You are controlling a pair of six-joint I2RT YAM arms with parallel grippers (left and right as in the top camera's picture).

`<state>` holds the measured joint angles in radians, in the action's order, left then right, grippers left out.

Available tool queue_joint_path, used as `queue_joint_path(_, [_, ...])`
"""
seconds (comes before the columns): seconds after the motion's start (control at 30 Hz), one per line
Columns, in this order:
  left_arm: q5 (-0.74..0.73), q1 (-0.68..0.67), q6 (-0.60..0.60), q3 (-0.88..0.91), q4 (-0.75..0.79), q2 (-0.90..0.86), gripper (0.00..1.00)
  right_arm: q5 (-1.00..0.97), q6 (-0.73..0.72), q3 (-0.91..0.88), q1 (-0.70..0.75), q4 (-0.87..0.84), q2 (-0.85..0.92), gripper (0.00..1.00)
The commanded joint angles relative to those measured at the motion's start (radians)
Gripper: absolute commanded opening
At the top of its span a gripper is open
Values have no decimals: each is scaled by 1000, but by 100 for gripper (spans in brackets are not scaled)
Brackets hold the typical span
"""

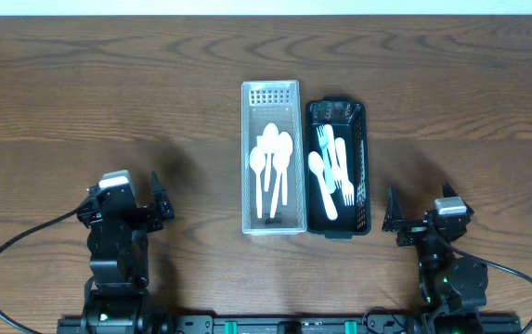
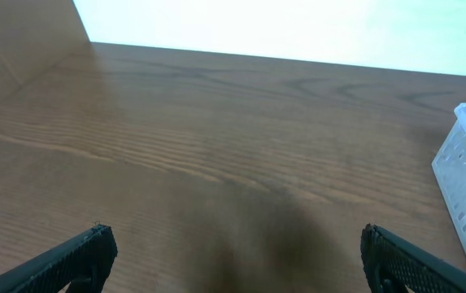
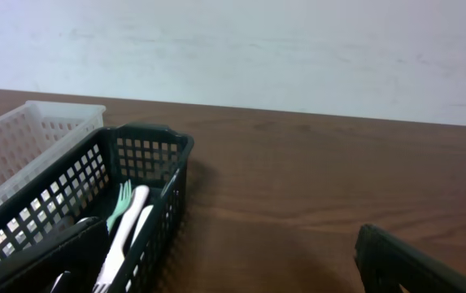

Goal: Pack container

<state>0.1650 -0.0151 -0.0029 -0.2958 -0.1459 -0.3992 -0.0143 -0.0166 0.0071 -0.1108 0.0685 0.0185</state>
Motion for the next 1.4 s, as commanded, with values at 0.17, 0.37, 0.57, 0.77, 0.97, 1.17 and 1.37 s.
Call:
queue_joint_path(0.17, [12, -10, -1, -7, -119, 235, 98, 11, -1, -2, -10, 6, 1, 99])
queue_joint_path(0.37, [-26, -63, -2, 5, -174, 382, 98, 11, -1, -2, -10, 6, 1, 99])
queue_joint_path(0.57, [-25, -108, 55, 108, -31, 397, 98, 11, -1, -2, -10, 6, 1, 99])
queue_joint_path(0.77, [-26, -101, 27, 276, 195, 397, 98, 11, -1, -2, -10, 6, 1, 99])
queue_joint_path(0.97, [-145, -101, 29, 292, 72, 397, 98, 11, -1, -2, -10, 6, 1, 99])
queue_joint_path(1.17, [-214, -78, 30, 292, 76, 397, 98, 11, -1, -2, -10, 6, 1, 99])
queue_joint_path(1.37, [-317, -47, 74, 292, 87, 397, 98, 11, -1, -2, -10, 6, 1, 99])
